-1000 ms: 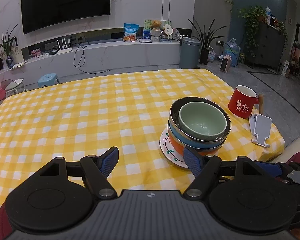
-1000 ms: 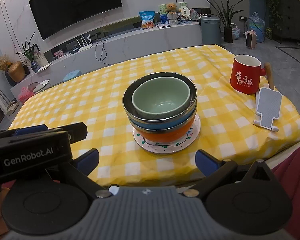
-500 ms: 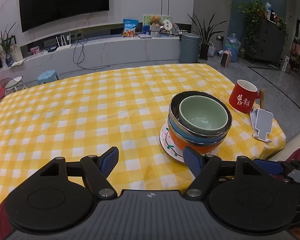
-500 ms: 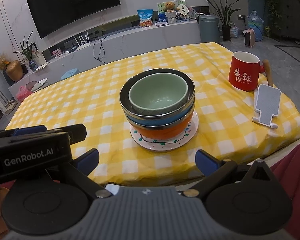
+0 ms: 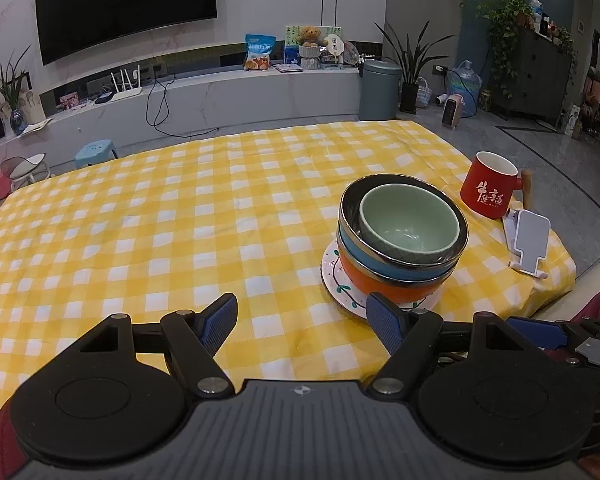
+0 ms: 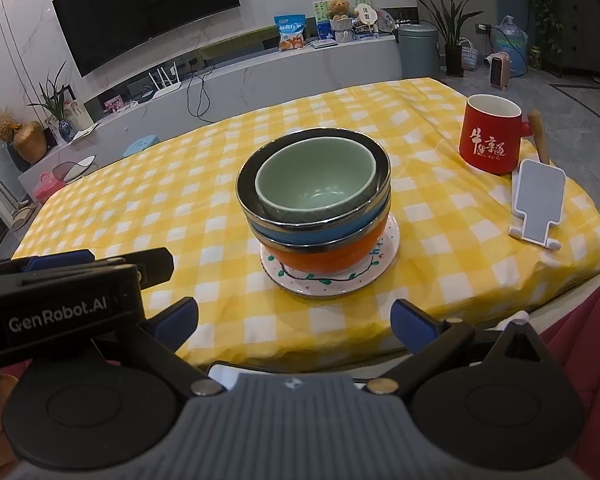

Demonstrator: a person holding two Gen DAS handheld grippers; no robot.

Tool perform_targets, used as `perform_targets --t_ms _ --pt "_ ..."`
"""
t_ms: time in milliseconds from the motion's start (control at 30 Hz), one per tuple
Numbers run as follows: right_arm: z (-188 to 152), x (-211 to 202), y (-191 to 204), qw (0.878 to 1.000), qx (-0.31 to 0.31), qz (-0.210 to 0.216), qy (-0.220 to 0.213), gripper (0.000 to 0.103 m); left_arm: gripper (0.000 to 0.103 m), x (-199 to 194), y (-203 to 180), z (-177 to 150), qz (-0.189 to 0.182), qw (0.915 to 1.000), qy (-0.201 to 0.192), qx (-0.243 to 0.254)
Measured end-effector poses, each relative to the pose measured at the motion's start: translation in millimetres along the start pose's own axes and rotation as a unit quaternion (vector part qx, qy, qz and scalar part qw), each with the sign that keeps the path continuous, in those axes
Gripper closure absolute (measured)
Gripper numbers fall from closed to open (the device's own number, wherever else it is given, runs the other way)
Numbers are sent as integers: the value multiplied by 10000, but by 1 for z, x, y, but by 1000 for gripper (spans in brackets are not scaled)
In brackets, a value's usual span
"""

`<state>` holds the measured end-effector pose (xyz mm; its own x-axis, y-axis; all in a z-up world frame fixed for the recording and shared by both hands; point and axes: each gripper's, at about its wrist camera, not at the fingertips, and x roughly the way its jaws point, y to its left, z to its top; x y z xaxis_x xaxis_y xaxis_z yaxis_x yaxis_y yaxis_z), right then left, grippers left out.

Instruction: Organize plates and bowls

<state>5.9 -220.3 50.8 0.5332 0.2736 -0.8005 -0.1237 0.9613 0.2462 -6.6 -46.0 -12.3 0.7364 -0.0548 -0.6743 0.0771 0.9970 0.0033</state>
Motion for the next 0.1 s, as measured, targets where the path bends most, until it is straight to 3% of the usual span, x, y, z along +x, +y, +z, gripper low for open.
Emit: perform_targets --t_ms 100 --pt "-1 1 -1 10000 35 34 22 3 17 0 0 0 -10 10000 5 7"
